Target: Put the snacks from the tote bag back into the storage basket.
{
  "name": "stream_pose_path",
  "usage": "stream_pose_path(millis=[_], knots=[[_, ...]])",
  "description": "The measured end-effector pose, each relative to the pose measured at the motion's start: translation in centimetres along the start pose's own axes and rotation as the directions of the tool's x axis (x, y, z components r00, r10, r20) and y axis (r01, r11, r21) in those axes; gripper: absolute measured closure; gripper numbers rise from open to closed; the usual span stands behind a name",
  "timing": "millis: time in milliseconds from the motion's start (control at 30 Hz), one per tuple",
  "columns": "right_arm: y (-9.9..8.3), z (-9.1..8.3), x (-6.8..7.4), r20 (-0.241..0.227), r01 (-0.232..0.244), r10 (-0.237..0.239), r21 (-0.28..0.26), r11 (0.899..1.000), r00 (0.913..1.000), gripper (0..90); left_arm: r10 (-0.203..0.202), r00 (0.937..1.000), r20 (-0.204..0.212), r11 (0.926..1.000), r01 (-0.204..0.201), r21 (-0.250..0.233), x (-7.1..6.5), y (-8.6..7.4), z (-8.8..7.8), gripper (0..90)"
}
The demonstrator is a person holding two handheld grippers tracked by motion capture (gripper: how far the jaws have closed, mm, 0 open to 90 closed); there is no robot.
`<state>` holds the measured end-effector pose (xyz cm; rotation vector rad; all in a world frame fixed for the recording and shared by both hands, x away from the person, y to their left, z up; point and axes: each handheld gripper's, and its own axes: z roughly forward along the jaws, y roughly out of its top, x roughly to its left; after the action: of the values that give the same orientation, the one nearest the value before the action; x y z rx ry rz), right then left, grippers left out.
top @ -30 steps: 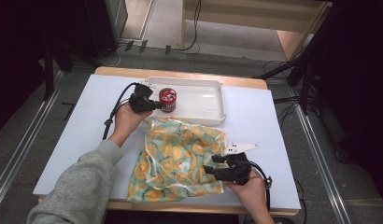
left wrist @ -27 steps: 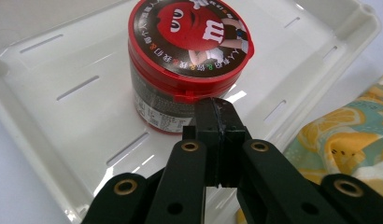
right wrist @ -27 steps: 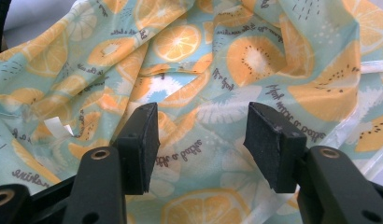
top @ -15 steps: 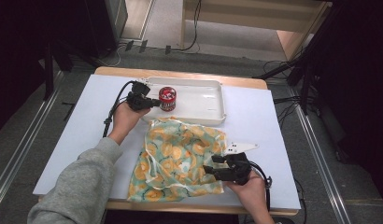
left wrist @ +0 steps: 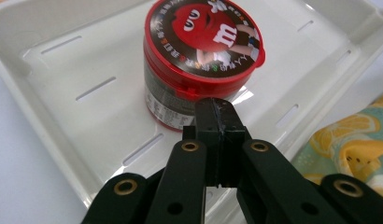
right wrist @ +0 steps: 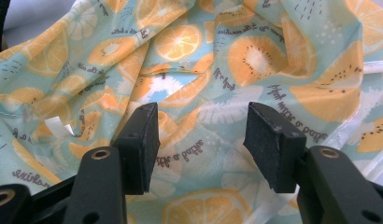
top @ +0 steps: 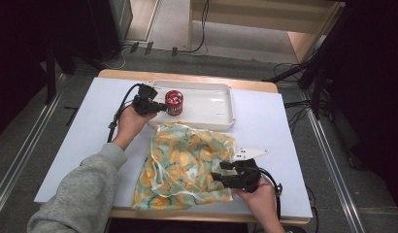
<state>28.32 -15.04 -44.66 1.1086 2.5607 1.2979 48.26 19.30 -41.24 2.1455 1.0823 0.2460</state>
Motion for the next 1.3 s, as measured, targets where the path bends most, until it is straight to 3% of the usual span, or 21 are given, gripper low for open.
stream_pose_path(millis=[333,633,800,1067,1300], knots=[[0.0,0.0,0.0,-0.001,0.000,0.000,-0.001,1.000,1.0000,46.1,-0.010,0.9995,-0.029,0.9999,0.010,0.005,0.6,0.7,0.1,90.0],[0.0,0.0,-0.1,-0.001,-0.002,0.002,-0.002,1.000,1.0000,46.1,-0.042,0.9989,-0.022,0.9989,0.042,-0.020,1.4,0.7,0.3,90.0],[0.0,0.0,-0.1,0.000,-0.003,0.003,-0.001,1.000,1.0000,46.1,-0.049,0.9983,-0.032,0.9988,0.049,-0.009,1.8,0.8,0.6,90.0],[0.0,-0.1,-0.1,0.001,-0.004,0.004,-0.003,1.000,1.0000,46.1,-0.058,0.9981,-0.021,0.9983,0.058,-0.006,2.0,0.8,0.6,89.7],[0.0,-0.1,-0.1,0.001,-0.001,0.001,-0.001,1.000,1.0000,46.1,-0.062,0.9981,-0.001,0.9981,0.062,0.004,2.0,0.6,0.2,82.2]])
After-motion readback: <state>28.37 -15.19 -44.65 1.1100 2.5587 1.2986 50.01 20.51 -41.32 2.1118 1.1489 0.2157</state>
